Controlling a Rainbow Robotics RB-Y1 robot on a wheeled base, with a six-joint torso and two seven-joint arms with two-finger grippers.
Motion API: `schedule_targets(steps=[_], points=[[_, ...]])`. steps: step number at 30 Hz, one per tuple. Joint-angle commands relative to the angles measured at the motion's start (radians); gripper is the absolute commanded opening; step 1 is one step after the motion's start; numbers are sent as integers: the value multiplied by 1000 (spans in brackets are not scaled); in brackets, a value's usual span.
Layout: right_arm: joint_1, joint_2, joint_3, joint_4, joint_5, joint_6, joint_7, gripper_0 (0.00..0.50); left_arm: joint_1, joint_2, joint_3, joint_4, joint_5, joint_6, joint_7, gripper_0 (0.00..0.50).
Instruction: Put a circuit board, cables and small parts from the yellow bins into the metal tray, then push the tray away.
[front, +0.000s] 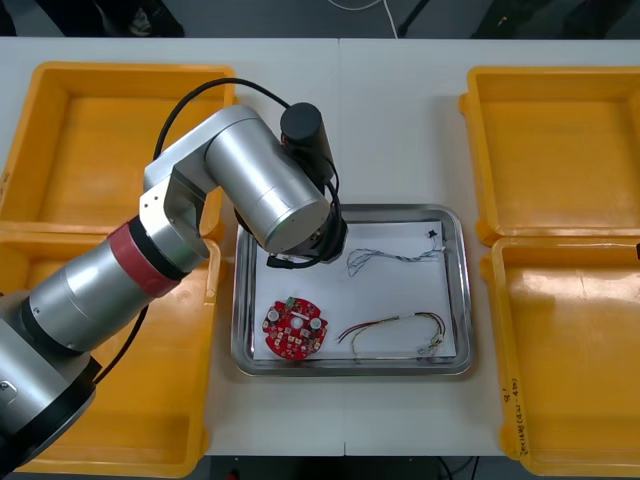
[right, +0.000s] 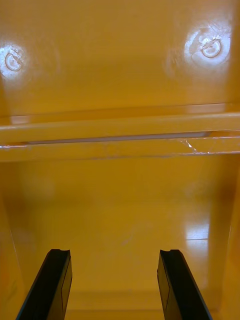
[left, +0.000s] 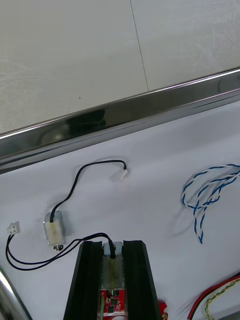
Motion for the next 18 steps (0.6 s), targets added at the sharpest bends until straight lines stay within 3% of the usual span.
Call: schedule_targets(steps=[1, 16, 18], points=[[9, 5, -32, -4, -7, 4, 12, 500, 10, -10, -33, 23, -4, -46, 80, 0], [9, 5, -32, -4, -7, 4, 12, 500, 12, 13, -51, 31, 7, -47, 86, 6], [9, 5, -32, -4, -7, 4, 12, 500, 12, 15, -51, 31, 13, -47, 86, 35]])
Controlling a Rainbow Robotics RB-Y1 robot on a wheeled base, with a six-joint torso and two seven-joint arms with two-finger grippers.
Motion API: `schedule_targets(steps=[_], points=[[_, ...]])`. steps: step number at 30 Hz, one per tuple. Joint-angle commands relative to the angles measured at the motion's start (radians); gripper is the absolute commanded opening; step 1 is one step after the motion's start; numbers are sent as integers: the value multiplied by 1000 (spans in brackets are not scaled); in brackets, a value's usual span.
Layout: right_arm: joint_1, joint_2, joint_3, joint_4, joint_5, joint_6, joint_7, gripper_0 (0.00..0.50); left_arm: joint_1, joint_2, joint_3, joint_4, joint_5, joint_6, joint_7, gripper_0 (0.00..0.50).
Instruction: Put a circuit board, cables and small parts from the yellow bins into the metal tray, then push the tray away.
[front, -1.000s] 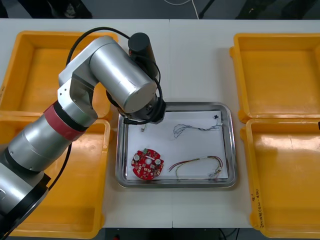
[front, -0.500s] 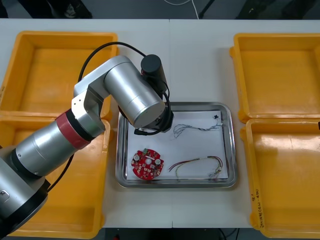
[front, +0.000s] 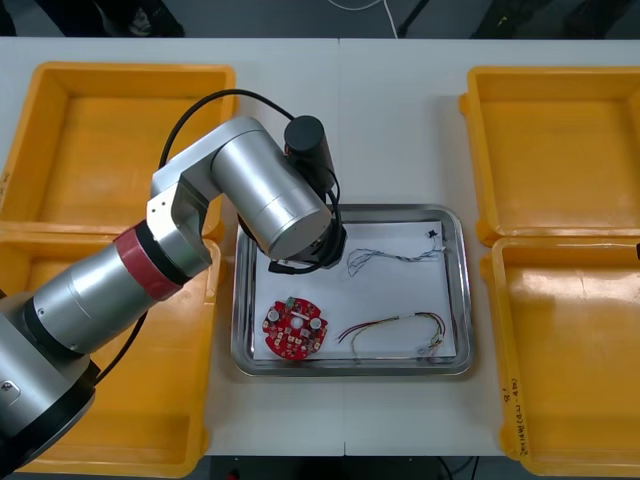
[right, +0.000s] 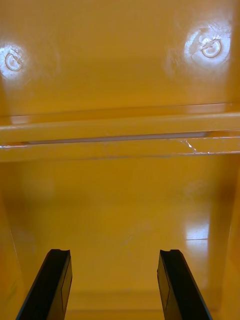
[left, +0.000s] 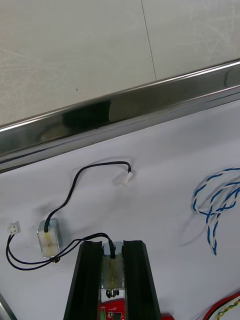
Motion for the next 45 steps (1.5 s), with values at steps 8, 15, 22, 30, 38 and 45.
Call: schedule_targets(steps=[8, 15, 22, 30, 38, 45], points=[[9, 5, -32, -4, -7, 4, 12, 500, 13, 20, -22, -8, 18, -12, 94, 500], [9, 5, -32, -4, -7, 4, 12, 500, 13, 24, -22, -8, 16, -11, 97, 500], [9, 5, -32, -4, -7, 4, 12, 500, 2, 35, -21, -8, 11, -8, 97, 500], [9, 5, -32, -4, -7, 4, 12, 500, -65, 35, 88, -23, 82, 114, 97, 500], [9, 5, -32, -4, -7, 4, 12, 500, -154, 40, 205, -32, 159, 259, 92, 500], [9, 5, -32, -4, -7, 4, 12, 500, -217, 87, 305, -32, 203, 367, 74, 500]])
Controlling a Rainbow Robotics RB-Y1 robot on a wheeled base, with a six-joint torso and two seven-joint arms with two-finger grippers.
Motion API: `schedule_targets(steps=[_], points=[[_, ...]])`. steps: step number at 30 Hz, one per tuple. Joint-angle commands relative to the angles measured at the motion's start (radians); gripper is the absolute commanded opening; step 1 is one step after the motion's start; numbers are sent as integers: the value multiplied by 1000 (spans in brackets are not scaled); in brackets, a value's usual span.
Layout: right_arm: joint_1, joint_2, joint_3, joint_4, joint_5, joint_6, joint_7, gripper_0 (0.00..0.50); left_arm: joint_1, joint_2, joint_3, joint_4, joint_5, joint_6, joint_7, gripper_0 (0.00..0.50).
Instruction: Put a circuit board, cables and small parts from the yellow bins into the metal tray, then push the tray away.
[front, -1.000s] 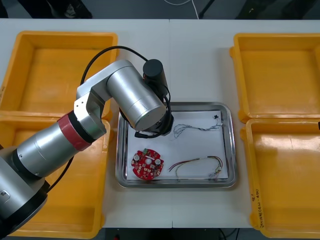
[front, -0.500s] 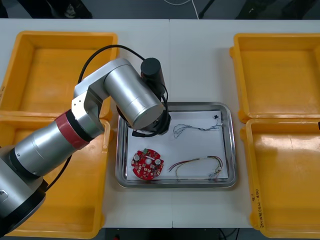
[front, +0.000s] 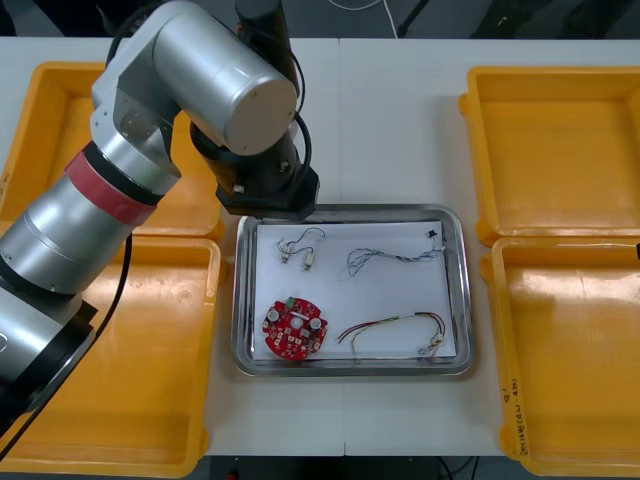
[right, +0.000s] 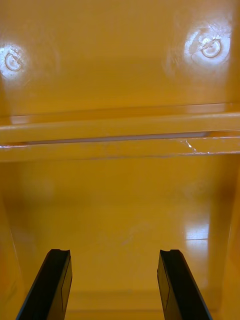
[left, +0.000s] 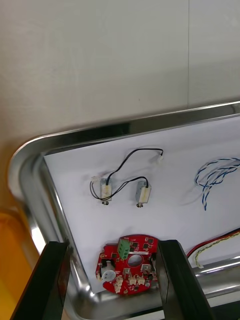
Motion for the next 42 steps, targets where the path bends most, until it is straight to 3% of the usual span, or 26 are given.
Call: schedule_targets(steps=[1, 6, 12, 21, 33, 42], points=[[9, 5, -32, -4, -7, 4, 12, 500, -93, 76, 81, -31, 50, 69, 69, 500], [9, 5, -32, -4, -7, 4, 12, 500, -112, 145, 118, -38, 109, 79, 49, 500], [-5, -55, -44, 10, -15, 7, 14, 500, -109, 242, 143, -54, 183, 79, 30, 500], [-5, -55, -41, 8, -24, 7, 22, 500, -83, 362, 216, -58, 247, 79, -22, 500], [-109, -57, 115, -33, -59, -30, 34, 500, 74, 460, 358, -113, 238, 79, -206, 500], [-192, -57, 255, -79, -93, -73, 36, 500, 227, 489, 443, -223, 244, 79, -233, 500]])
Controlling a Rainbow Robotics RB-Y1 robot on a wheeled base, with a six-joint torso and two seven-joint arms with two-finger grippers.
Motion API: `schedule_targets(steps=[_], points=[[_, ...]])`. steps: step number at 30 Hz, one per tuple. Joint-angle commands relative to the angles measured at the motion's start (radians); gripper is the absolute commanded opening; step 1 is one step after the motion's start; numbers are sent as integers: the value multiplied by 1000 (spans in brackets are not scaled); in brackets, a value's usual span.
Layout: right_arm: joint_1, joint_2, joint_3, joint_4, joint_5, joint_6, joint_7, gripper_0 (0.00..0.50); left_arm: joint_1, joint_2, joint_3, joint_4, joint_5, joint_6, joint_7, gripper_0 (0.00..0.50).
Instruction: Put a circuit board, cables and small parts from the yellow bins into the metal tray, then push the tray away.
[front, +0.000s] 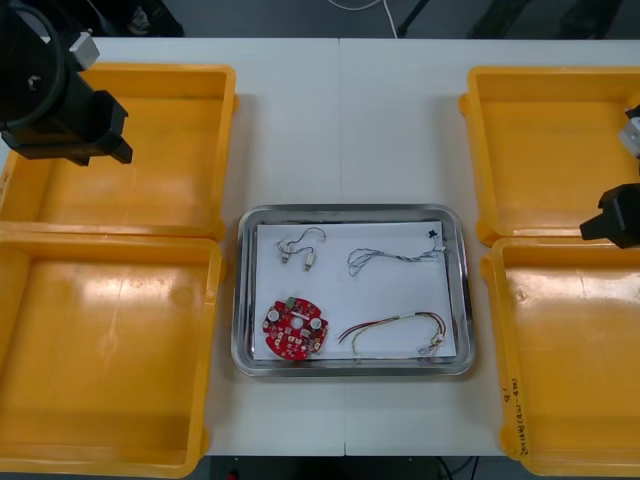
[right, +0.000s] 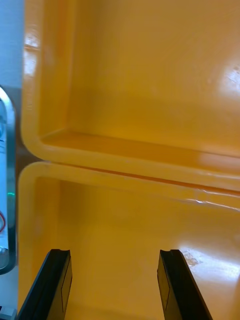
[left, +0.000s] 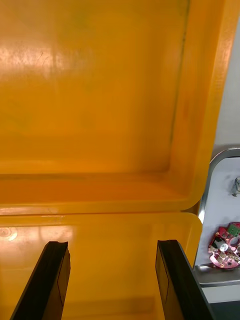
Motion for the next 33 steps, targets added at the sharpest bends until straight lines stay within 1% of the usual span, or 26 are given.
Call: schedule_targets(steps=[1, 3, 8, 13, 19, 29, 33], points=[[-82, -45, 94, -49, -24, -31, 35, 500, 90, 60, 72, -94, 7, 7, -55, 500], [-111, -45, 148, -57, -33, -50, 35, 500, 134, 64, 103, -131, 7, 7, -63, 500], [-164, -44, 243, -77, -49, -77, 35, 500, 213, 68, 154, -191, 8, 7, -80, 500], [-218, -19, 339, -105, -62, -93, 42, 500, 309, 69, 201, -266, 7, 7, -94, 500], [-253, 2, 441, -157, -69, -119, 52, 500, 395, 69, 230, -354, -6, 7, -103, 500], [-273, 5, 594, -235, -69, -175, 62, 500, 481, 69, 287, -432, 11, 7, -127, 500], [-286, 5, 675, -270, -38, -191, 74, 500, 513, 69, 299, -449, 13, 7, -136, 500]])
